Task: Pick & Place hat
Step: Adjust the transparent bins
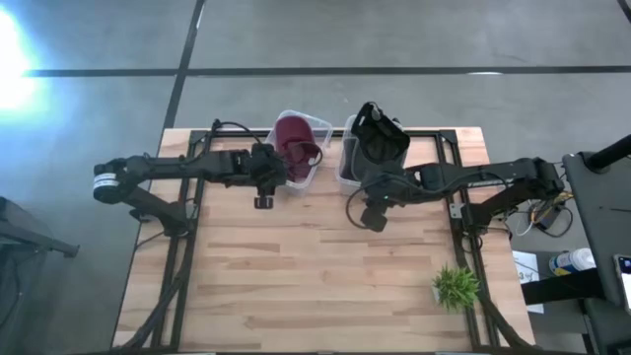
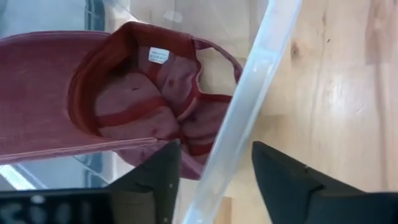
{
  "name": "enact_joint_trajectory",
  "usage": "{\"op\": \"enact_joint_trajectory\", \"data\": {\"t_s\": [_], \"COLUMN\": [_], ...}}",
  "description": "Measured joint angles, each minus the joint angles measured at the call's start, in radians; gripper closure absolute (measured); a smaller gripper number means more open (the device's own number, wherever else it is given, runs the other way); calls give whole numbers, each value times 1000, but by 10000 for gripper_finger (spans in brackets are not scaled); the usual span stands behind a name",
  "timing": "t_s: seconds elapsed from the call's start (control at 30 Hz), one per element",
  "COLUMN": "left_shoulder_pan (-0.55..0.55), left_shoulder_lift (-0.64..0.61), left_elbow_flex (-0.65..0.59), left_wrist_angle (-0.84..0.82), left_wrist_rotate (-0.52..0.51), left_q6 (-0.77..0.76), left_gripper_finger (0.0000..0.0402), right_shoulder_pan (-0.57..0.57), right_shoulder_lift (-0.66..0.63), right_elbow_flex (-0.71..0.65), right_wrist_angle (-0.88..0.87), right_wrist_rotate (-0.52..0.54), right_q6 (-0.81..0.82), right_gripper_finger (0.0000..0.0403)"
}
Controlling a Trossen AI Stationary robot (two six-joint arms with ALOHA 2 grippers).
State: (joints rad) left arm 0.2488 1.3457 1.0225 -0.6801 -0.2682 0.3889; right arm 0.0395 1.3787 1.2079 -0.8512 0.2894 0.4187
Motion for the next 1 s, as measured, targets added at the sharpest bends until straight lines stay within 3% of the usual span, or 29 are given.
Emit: {"op": "enact_joint_trajectory", "data": {"t_s": [0.2, 0.4, 0.57, 0.67, 0.83, 1.0], "left_shoulder_pan": [-1, -7, -31, -82, -156, -158], "left_shoulder_lift": [0, 7, 34, 53, 72, 80], "left_elbow_flex": [-6, -11, 9, 24, 53, 73], "left_wrist_angle": [15, 76, 107, 100, 92, 60], "left_wrist_rotate": [24, 95, 105, 113, 121, 91], "left_q6": [-77, -280, -360, -316, -196, -165], "left_gripper_finger": [306, 365, 365, 361, 365, 364], "right_shoulder_pan": [0, 0, -11, -40, -123, -181], "right_shoulder_lift": [-25, -31, -31, -31, -14, 27], "right_elbow_flex": [0, 0, -2, -2, -2, -2], "right_wrist_angle": [1, -41, -70, -64, -43, -27], "right_wrist_rotate": [2, 1, -1, -4, -106, -166], "right_q6": [-15, -109, -195, -272, -394, -453], "right_gripper_finger": [296, 303, 300, 298, 305, 309]}}
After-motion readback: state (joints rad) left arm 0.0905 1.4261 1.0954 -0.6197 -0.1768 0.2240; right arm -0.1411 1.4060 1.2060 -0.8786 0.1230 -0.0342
